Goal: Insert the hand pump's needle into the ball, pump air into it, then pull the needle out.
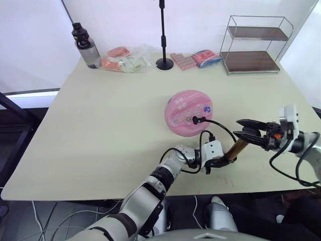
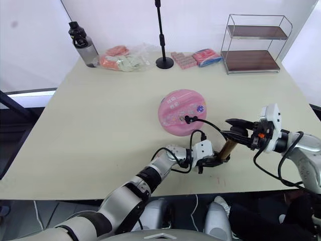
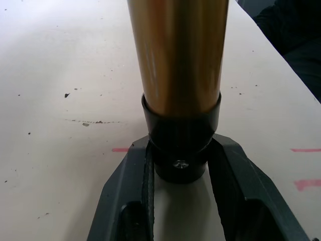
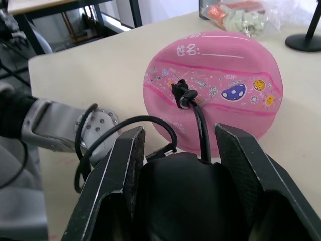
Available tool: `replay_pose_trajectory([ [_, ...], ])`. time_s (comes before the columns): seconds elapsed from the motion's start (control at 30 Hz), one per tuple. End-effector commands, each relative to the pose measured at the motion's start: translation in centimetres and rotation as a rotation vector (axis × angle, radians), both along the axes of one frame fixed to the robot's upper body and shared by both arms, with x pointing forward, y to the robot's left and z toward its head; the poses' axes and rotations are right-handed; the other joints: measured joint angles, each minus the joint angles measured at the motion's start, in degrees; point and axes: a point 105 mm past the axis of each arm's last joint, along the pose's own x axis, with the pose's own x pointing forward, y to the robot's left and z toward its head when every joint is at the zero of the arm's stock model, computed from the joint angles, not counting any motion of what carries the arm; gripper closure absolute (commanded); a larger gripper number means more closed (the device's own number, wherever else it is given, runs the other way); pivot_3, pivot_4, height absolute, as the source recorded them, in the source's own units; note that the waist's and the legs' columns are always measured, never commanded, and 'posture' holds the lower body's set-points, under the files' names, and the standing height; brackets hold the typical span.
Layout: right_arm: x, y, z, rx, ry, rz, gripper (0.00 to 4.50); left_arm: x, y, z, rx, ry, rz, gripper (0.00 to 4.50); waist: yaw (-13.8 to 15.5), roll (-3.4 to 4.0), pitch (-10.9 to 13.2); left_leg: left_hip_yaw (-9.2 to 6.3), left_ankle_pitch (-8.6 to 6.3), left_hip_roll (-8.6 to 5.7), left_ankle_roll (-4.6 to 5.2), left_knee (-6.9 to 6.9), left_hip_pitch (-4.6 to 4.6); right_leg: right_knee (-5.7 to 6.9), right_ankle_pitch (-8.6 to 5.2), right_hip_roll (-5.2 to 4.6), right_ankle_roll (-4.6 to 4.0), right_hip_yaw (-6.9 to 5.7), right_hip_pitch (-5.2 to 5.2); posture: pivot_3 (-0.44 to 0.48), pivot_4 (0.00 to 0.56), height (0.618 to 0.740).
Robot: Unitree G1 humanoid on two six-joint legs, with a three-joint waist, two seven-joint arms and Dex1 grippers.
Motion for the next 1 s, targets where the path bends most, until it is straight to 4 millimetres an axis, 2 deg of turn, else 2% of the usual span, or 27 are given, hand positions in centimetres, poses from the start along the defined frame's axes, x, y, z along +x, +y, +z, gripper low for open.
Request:
replay_pose_trajectory([
  [0.03,-0.9,-0.6,6.1,0.039,-0.131,0.018,2.79,-1.1,2.5,-4.1,0.144,0.103,0.026,3.43,0.0,0.12,0.1,-0.01,0.06,-0.04,0.17,0.0,-0.02,-0.02,0.0,-0.03,0.0,-0.01,-0.01,0.0,0.15,0.74],
  [0.23,-2.2,-1.4,12.0,0.055,-0.17,0.037,2.79,-1.1,2.4,-4.0,0.143,0.099,0.021,3.43,0.0,0.11,0.3,-0.12,0.03,-0.07,0.23,0.0,-0.12,-0.06,0.0,-0.05,0.0,-0.11,-0.03,0.0,0.15,0.74],
  [0.43,-2.5,-1.8,14.7,0.07,-0.197,0.016,2.79,-1.1,2.3,-4.0,0.144,0.097,0.015,3.43,0.0,0.1,0.4,-0.23,0.02,-0.07,0.24,0.0,-0.23,-0.05,-0.01,-0.06,0.0,-0.2,-0.08,0.0,0.15,0.74],
  [0.5,-2.6,-2.0,14.9,0.062,-0.196,0.009,2.79,-1.0,2.3,-3.9,0.145,0.095,0.014,3.43,0.0,0.2,0.4,-0.24,0.05,-0.13,0.24,0.04,-0.52,0.03,0.0,0.0,0.0,-0.16,-0.37,0.0,0.15,0.74],
  [0.6,-2.3,-1.9,13.6,0.042,-0.165,0.001,2.79,-1.0,2.3,-3.9,0.147,0.093,0.013,3.43,0.0,0.21,0.4,-0.26,0.27,-0.2,-0.05,0.04,-0.76,0.08,0.06,0.31,0.09,-0.11,-0.54,0.0,0.15,0.74],
  [0.67,-2.0,-1.7,11.9,0.006,-0.135,-0.002,2.79,-1.0,2.3,-3.9,0.147,0.092,0.012,3.43,0.0,0.2,0.4,-0.26,0.27,-0.2,-0.04,0.03,-0.77,0.08,-0.01,0.62,-0.04,-0.1,-0.52,0.0,0.15,0.74],
  [0.8,-1.4,-1.4,7.1,-0.025,-0.035,-0.01,2.79,-1.0,2.3,-3.8,0.146,0.093,0.013,3.43,-0.1,-0.05,0.3,-0.33,0.25,-0.16,-0.02,0.04,-0.69,0.06,-0.07,0.78,-0.13,-0.08,-0.42,0.0,0.15,0.74],
  [0.9,-1.0,-1.3,4.5,-0.022,-0.011,-0.026,2.79,-1.0,2.3,-3.9,0.144,0.096,0.018,3.43,-0.1,-0.12,0.2,-0.44,0.24,-0.07,-0.02,0.04,-0.6,0.11,-0.1,0.82,-0.19,-0.11,-0.35,0.0,0.15,0.74],
  [1.0,-0.6,-1.1,0.5,-0.051,0.031,-0.043,2.79,-1.0,2.4,-4.0,0.145,0.095,0.018,3.43,-0.1,-0.24,0.1,-0.57,0.21,-0.04,0.03,0.05,-0.55,0.13,-0.12,0.95,-0.26,0.09,-0.27,0.0,0.15,0.74],
])
